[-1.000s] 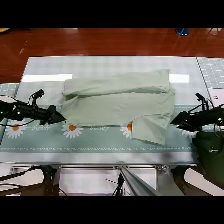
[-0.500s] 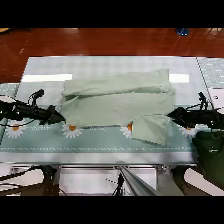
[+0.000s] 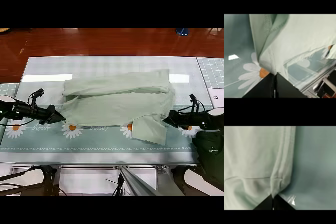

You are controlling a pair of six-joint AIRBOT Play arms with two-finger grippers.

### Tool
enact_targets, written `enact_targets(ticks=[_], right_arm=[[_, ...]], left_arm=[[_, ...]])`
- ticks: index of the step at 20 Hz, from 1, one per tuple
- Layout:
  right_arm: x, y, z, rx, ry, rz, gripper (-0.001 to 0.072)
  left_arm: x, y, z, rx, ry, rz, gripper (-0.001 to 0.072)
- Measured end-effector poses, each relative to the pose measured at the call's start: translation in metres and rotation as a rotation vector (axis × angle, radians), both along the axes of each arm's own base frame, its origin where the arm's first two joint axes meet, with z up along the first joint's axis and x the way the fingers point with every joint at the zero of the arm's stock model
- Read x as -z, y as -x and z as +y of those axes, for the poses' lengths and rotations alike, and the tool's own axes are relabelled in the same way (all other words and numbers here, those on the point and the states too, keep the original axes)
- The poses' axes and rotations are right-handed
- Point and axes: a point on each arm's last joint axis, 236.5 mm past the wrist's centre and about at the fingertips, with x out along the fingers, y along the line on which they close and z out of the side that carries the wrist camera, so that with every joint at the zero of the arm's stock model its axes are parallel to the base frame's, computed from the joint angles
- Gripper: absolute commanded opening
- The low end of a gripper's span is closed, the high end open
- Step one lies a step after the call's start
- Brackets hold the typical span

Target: Fold the shirts.

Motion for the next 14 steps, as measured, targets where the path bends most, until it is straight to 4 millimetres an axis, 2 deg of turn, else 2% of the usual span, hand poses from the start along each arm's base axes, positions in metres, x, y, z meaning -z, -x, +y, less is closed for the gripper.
enact_targets(ticks=[2, 4, 8, 10, 12, 14], right_arm=[[-0.018, -0.019, 0.006, -0.046, 0.005, -0.059, 0.0024], [-0.05, -0.053, 0.003, -0.059, 0.028, -0.161, 0.0024], [-0.137, -0.138, -0.024, 0.035, 0.122, -0.434, 0.0023], [-0.165, -0.17, -0.033, 0.081, 0.148, -0.522, 0.0023], [-0.173, -0.193, -0.033, 0.098, 0.158, -0.558, 0.0023], [-0.167, -0.216, -0.033, 0.121, 0.173, -0.579, 0.0023]], left_arm=[[-0.011, -0.008, 0.002, 0.019, -0.002, -0.034, 0.0022], [-0.03, -0.026, 0.008, 0.036, -0.016, -0.101, 0.0022], [-0.091, -0.085, 0.016, 0.002, -0.023, -0.309, 0.0022], [-0.112, -0.112, 0.016, -0.036, -0.029, -0.399, 0.0022], [-0.119, -0.133, 0.011, -0.063, -0.04, -0.451, 0.0023], [-0.115, -0.15, 0.006, -0.084, -0.048, -0.476, 0.0022]])
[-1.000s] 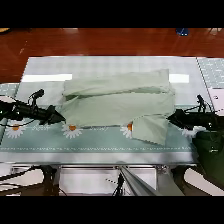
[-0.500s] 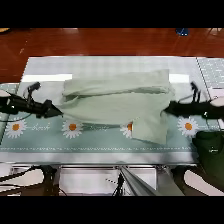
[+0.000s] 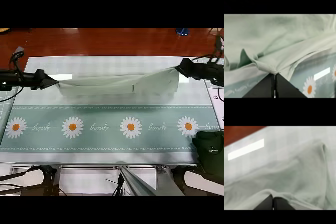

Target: Fold the shirts.

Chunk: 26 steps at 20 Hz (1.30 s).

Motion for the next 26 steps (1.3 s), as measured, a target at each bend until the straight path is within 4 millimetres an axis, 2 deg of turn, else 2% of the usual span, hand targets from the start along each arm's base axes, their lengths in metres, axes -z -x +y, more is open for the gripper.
enact_targets(ticks=[4, 9, 10, 11, 13, 14, 17, 19, 20, 23, 26], right_arm=[[0.029, -0.034, -0.01, 0.086, -0.004, -0.009, 0.0023], [0.081, -0.048, -0.013, 0.126, -0.004, 0.051, 0.0026], [0.091, -0.049, -0.011, 0.126, -0.006, 0.068, 0.0045], [0.099, -0.049, -0.01, 0.127, -0.005, 0.079, 0.0128], [0.108, -0.05, -0.011, 0.131, 0.0, 0.089, 0.037], [0.108, -0.051, -0.012, 0.134, 0.002, 0.087, 0.0411], [0.096, -0.051, -0.026, 0.13, 0.04, 0.058, 0.0449], [0.085, -0.044, -0.041, 0.097, 0.12, 0.046, 0.0588], [0.083, -0.039, -0.05, 0.08, 0.163, 0.055, 0.0612], [0.092, -0.016, -0.077, 0.066, 0.208, 0.141, 0.0615], [0.112, 0.005, -0.091, 0.076, 0.128, 0.24, 0.0616]], left_arm=[[0.023, -0.035, 0.006, -0.102, -0.011, -0.019, 0.0023], [0.066, -0.057, 0.013, -0.179, -0.029, 0.018, 0.0028], [0.075, -0.06, 0.013, -0.187, -0.032, 0.026, 0.007], [0.082, -0.062, 0.012, -0.194, -0.035, 0.034, 0.0166], [0.094, -0.065, 0.011, -0.204, -0.042, 0.044, 0.0518], [0.097, -0.066, 0.012, -0.209, -0.045, 0.046, 0.063], [0.096, -0.07, 0.016, -0.214, -0.047, 0.038, 0.064], [0.088, -0.07, 0.016, -0.191, -0.031, 0.037, 0.064], [0.084, -0.07, 0.016, -0.179, -0.024, 0.035, 0.064], [0.071, -0.067, 0.011, -0.129, 0.002, 0.037, 0.0639], [0.064, -0.063, 0.003, -0.086, 0.02, 0.044, 0.0639]])
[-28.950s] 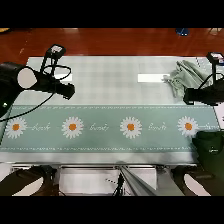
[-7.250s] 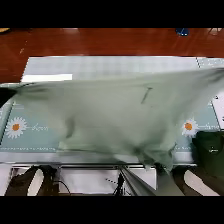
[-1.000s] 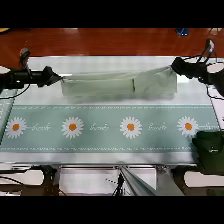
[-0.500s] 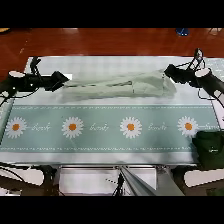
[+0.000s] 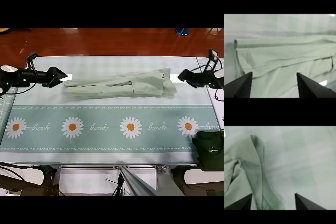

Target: Fold the shirts.

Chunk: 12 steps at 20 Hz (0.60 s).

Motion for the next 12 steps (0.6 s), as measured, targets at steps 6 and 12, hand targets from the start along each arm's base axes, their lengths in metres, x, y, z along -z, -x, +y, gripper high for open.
enact_targets(ticks=[6, 12], right_arm=[[0.033, 0.003, 0.029, 0.013, -0.276, 0.061, 0.0616], [0.041, -0.016, 0.093, -0.034, -0.478, 0.028, 0.0479]], left_arm=[[-0.004, 0.009, -0.02, 0.069, 0.019, 0.013, 0.0625], [-0.005, 0.012, -0.035, 0.112, 0.017, 0.007, 0.0592]])
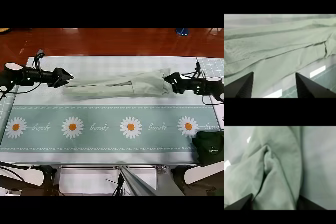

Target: Fold the shirts.

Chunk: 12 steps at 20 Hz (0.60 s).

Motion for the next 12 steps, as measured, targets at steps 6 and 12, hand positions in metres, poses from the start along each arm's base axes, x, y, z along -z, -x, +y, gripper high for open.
enact_targets(ticks=[6, 12], right_arm=[[-0.02, -0.007, 0.039, -0.106, -0.014, -0.11, 0.0024], [-0.086, 0.006, 0.063, -0.23, -0.019, -0.233, 0.0024]], left_arm=[[0.0, 0.001, -0.004, 0.011, 0.002, 0.001, 0.0557], [-0.019, 0.004, -0.021, 0.02, 0.112, 0.007, 0.0074]])
